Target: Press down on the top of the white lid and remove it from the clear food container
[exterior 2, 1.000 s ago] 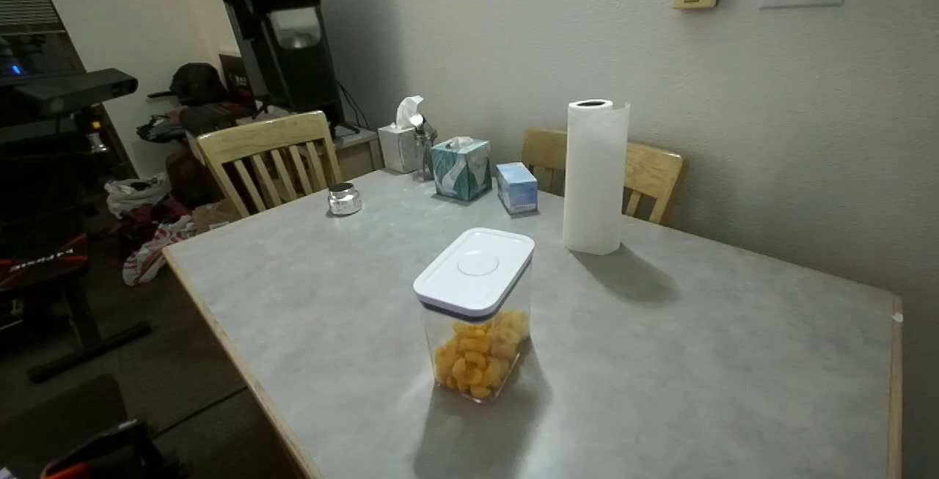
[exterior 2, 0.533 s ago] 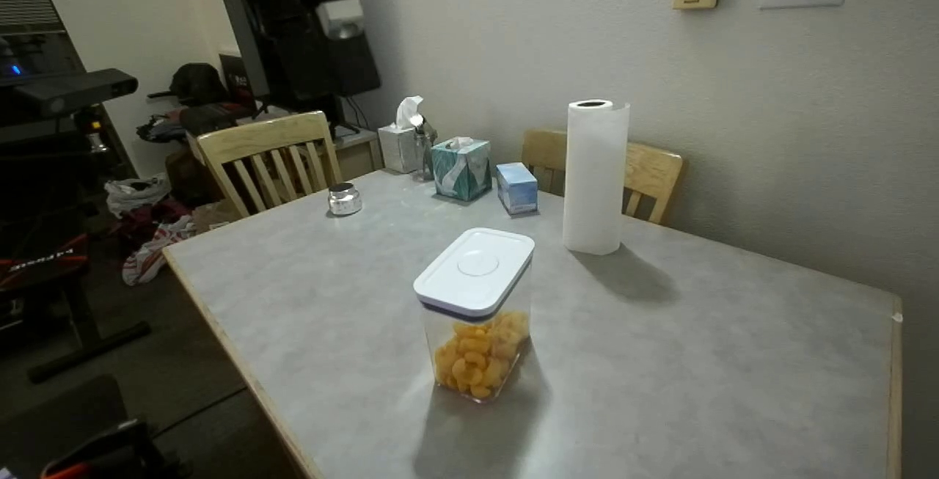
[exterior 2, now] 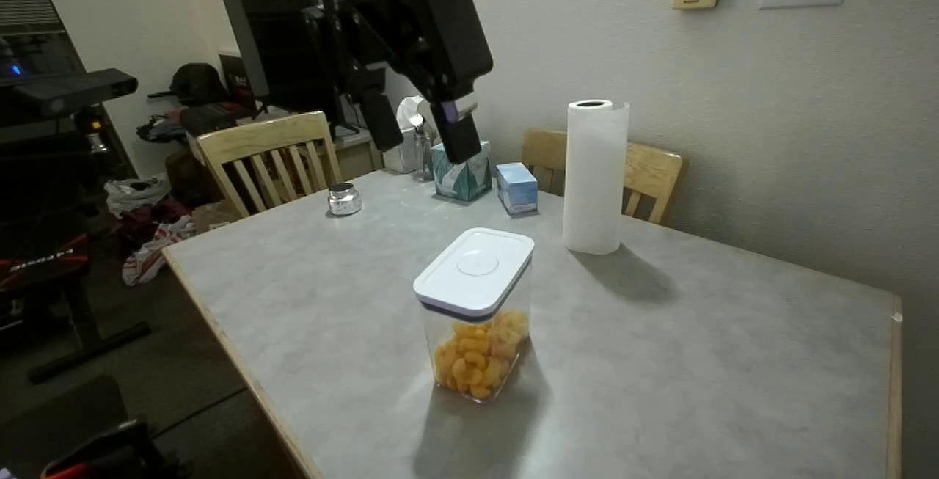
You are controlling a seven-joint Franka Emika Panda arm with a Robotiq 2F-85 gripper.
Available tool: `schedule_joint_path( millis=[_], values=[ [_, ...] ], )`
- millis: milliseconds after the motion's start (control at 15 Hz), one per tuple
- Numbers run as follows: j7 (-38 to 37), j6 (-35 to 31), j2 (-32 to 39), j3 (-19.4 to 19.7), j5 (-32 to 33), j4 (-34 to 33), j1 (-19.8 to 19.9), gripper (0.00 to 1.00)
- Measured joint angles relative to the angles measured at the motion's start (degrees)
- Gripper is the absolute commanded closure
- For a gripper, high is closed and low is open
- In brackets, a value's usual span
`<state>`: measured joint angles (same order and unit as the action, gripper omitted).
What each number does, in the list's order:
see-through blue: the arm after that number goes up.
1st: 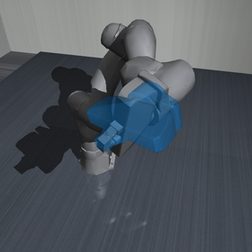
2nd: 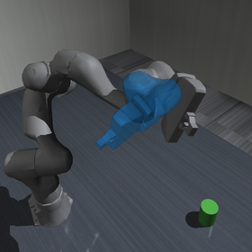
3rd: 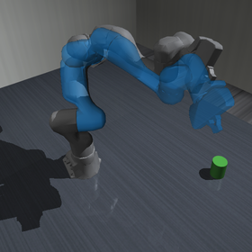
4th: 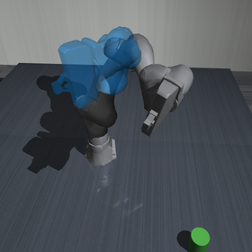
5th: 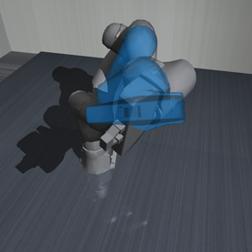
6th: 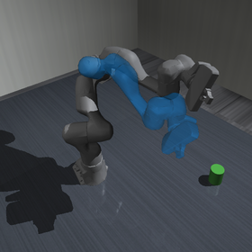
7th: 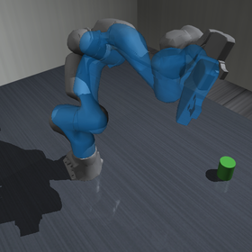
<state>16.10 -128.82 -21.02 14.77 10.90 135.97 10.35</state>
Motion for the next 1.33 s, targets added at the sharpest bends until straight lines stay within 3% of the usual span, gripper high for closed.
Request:
schedule_joint_path(
  millis=[333,733,1000,1200,1333],
  values=[
    [0.59,-0.30,0.12,0.09,-0.38,-0.01,-0.17,0.00],
    [15.70,-9.27,7.20,1.90,-12.95,-1.36,-6.13,0.00],
    [25.96,-8.79,15.21,1.81,-19.83,-6.23,-7.89,0.00],
    [33.88,-3.62,20.78,1.13,-24.86,-10.71,-7.62,0.00],
    [33.85,-3.50,21.98,0.28,-25.00,-11.43,-7.05,0.00]
  ],
)
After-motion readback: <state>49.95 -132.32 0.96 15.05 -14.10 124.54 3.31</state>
